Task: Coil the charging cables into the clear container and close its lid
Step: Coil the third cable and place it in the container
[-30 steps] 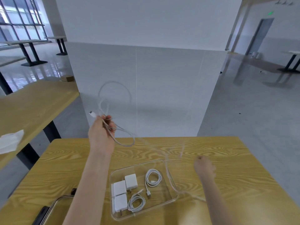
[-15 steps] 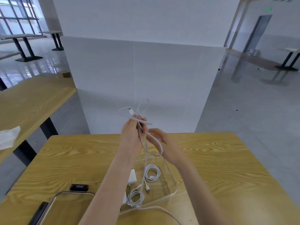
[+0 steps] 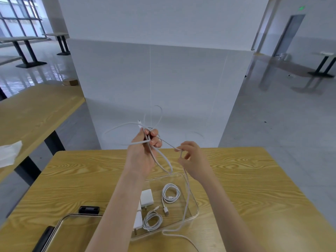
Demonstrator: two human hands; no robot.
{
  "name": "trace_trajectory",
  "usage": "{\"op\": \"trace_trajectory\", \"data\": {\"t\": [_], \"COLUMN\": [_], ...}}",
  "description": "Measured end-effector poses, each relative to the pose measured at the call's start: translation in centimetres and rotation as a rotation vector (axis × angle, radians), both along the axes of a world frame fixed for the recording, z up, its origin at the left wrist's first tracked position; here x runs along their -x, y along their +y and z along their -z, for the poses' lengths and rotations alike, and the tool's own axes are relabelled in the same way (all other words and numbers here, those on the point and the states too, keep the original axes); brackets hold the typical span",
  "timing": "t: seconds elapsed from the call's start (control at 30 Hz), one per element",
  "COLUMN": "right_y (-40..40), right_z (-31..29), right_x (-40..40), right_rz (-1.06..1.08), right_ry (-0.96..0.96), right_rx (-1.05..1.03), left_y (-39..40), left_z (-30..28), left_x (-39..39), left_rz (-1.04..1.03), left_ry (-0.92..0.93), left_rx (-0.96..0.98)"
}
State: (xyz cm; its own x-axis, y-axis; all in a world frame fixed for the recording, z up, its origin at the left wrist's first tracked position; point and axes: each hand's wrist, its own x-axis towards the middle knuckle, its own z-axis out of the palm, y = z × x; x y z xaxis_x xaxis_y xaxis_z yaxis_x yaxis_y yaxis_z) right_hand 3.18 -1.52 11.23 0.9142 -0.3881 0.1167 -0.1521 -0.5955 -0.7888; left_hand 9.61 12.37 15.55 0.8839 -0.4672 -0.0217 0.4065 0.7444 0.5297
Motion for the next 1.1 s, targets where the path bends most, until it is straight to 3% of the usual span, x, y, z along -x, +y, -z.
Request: {"op": "trace_trajectory", "data": {"t": [0.2,0.3,0.4,0.47,0.57,0.7,0.77,0.9,1.1], "right_y": [-2.5,-3.9,-4.2,-4.2,-4.2,-2.4,-0.8,2.3,2.6], "right_z": [0.5,0.5,0.3,0.1,0.3,-0.4,-1.1,-2.2,-2.3], "right_x": [0.3,0.6,0.8,1.0,1.0,0.9,0.7,-0.3,-0.1], "right_rz": [0.342,0.547,0.664,0.603,0.345,0.079,-0.037,-0.112,-0.336], "right_ry": [-0.062,-0.082,-0.144,-0.111,0.019,0.118,0.048,-0.137,-0.025], "right_rx": [0.155,0.103,0.221,0.29,0.28,-0.179,-0.372,-0.212,-0.32], "left_y": [1.5,2.6,3.0,2.9,2.4,1.3,0.8,0.1,1.3], "left_z": [-0.6,-0.6,-0.1,0.3,1.0,1.6,1.7,1.7,1.2], "left_x": [-0.8,-1.4,-1.9,-2.0,-2.0,-1.6,-1.3,-0.6,-1.3], "left_rz": [0.0,-0.039,-0.084,-0.103,-0.092,-0.057,-0.038,0.031,-0.02], "left_ry": [0.016,0.022,0.045,0.045,0.045,0.07,0.073,0.073,0.055], "left_rx": [0.105,0.119,0.108,0.102,0.083,0.028,-0.011,-0.039,0.032]}}
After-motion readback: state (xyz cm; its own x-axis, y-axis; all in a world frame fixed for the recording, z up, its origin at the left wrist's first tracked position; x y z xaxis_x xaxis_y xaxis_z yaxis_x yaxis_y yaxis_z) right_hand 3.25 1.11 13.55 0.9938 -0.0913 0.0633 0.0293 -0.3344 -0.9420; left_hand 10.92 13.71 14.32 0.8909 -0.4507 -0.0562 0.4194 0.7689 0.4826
